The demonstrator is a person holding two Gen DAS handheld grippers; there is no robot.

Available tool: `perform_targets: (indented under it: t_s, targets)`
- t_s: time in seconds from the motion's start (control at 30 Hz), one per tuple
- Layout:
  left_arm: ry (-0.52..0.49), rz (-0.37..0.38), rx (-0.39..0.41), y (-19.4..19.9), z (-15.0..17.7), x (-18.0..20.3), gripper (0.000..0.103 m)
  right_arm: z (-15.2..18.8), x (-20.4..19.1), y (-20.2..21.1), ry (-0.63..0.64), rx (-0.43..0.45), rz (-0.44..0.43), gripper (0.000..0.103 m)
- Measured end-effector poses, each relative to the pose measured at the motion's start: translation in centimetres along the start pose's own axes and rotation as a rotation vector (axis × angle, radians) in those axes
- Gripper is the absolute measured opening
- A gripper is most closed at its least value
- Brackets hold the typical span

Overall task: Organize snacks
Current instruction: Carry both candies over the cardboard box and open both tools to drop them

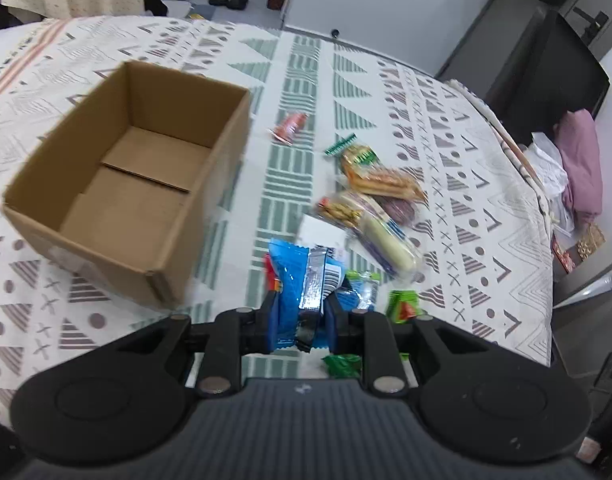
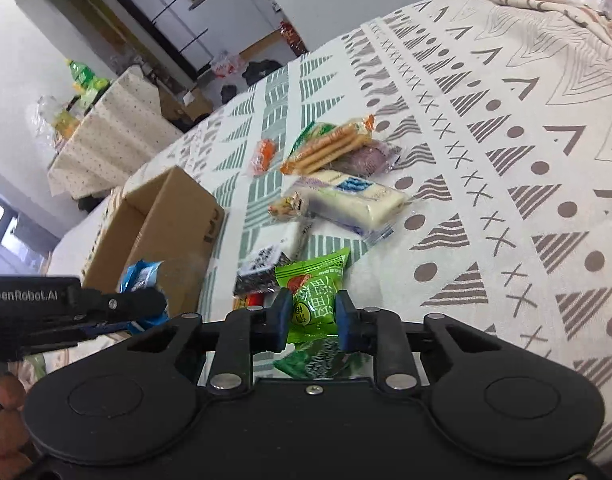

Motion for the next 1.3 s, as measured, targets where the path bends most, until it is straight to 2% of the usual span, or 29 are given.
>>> perform_targets:
  t_s: [0.13,0.8,1.0,1.3]
  targets:
    - [0.013,-0.020,0.022,1.2,-0.2,-1.4,0.022,-0.2,-1.6,1.1,-0.003,0.028,-0.019,0.023]
    - [0.063,-0.025,0.104,5.6,-2.8,-7.3,0.022,-1.4,-10.5,3.4,0.065,0.129,-0.068,0.022]
    - [0.055,-0.021,0.118,5.9,-3.1,-8.5,0.022,-1.2,-12.7,2.8,0.102,0.136,-0.070,0.022]
    - [0.121,-0.022,0.121,5.1,-3.8,-11.9,0.022,-0.6,-16.0,0.9,0.135,0.120,-0.094,0.022]
Point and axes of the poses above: each gripper's, at about its wrist camera, not at the fingertips, and y roughly against the way its jaws point, x to its right, z to its underside, the point moved 5 cm from there along -y, roughly the way its jaws point, and after that the axes turned 5 degrees about -y, right-handed, at the moved point
